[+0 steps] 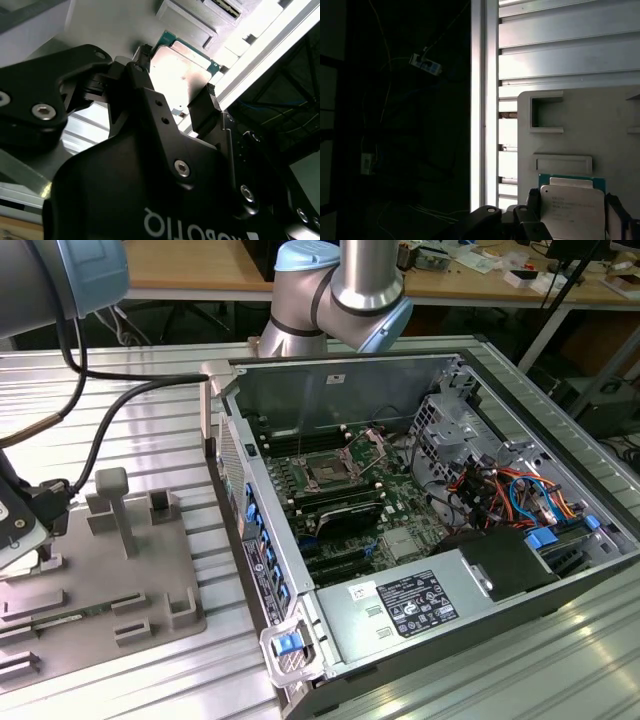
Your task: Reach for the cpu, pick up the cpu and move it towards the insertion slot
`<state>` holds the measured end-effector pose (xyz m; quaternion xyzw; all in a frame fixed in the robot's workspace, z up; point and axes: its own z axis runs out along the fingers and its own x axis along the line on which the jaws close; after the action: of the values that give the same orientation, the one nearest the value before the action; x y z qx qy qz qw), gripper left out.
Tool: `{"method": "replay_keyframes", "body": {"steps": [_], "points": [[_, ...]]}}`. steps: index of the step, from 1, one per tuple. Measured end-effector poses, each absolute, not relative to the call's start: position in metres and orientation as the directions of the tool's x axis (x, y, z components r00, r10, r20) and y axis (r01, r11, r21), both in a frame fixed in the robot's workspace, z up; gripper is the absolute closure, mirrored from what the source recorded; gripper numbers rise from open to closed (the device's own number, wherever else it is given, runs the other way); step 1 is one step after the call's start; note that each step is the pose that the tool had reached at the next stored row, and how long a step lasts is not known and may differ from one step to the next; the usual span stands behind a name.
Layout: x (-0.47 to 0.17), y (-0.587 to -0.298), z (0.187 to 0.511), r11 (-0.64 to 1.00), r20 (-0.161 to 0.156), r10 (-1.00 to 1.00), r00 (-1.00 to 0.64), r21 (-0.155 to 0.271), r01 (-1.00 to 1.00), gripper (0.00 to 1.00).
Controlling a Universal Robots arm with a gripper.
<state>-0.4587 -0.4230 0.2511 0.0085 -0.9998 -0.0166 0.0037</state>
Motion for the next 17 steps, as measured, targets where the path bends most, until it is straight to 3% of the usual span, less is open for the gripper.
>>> {"method": "replay_keyframes", "body": {"steps": [17], "points": [[-0.459,-0.423,0.263,0.999,0.007,-0.017,-1.000,0.033,-0.017,0.45]]}}
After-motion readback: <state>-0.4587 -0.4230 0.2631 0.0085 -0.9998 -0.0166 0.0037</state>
